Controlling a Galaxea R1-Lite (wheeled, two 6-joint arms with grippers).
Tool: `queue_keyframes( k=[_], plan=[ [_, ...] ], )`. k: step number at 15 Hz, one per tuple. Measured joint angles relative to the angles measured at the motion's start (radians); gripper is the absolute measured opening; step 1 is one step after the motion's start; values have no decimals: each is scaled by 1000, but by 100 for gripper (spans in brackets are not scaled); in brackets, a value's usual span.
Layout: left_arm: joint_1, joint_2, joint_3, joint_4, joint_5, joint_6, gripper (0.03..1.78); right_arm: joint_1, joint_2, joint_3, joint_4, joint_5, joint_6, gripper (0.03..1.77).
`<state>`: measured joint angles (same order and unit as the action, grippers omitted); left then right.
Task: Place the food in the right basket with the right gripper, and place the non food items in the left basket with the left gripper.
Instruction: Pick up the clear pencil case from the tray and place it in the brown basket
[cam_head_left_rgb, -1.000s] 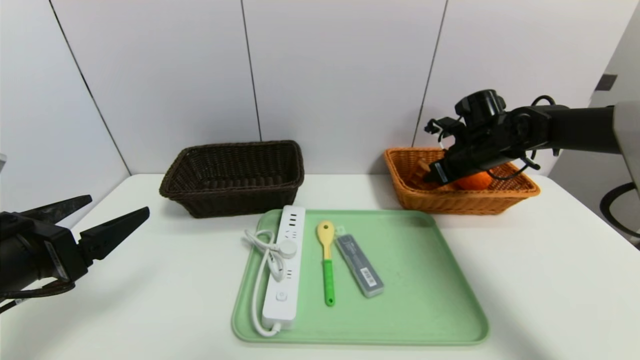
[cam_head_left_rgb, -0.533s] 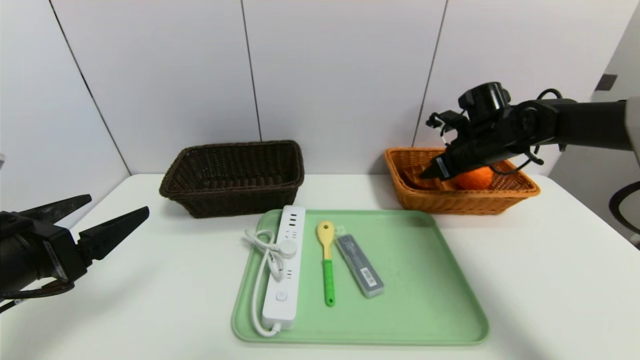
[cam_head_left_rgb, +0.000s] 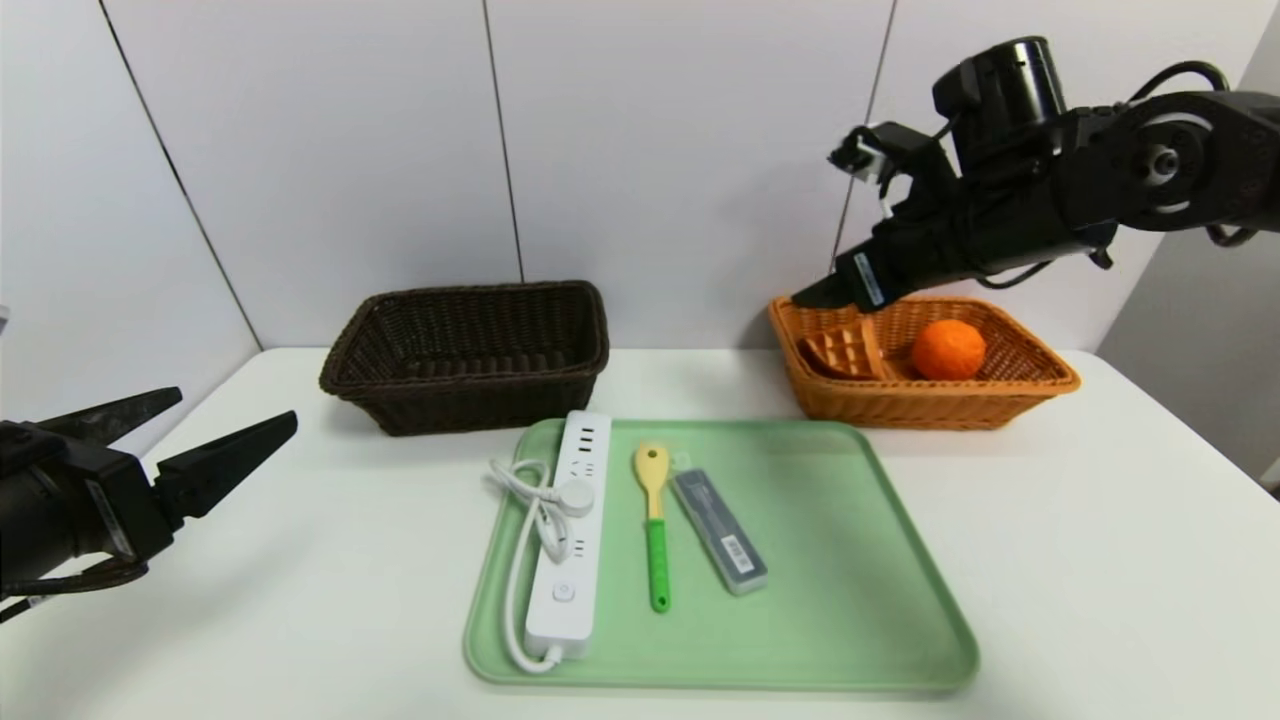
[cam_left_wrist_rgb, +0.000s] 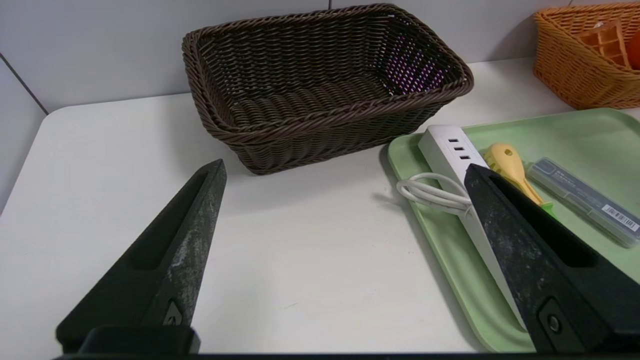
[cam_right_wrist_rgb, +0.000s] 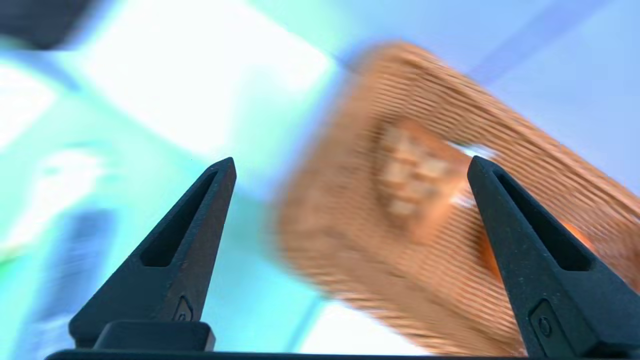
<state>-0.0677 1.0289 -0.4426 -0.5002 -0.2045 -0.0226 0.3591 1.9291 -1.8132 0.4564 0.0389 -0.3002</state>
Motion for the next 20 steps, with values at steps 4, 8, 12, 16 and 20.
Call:
queue_keyframes(
  k=[4, 8, 12, 16, 20],
  plan=[
    [0, -1, 2, 0, 0, 0, 169, 191, -83, 103, 11, -7, 54, 165],
    [0, -5, 9, 0, -1, 0, 169, 269, -110, 122, 161, -48, 66, 168],
    [0, -7, 10, 0, -2, 19, 169, 336, -113, 129, 337, -62, 180, 169],
    [-1, -7, 25, -3, -3, 21, 169, 370, -59, 107, 401, -115, 217, 169],
    [-1, -11, 26, -1, -2, 20, 169, 391, 36, 89, 397, -148, 252, 169]
  ],
)
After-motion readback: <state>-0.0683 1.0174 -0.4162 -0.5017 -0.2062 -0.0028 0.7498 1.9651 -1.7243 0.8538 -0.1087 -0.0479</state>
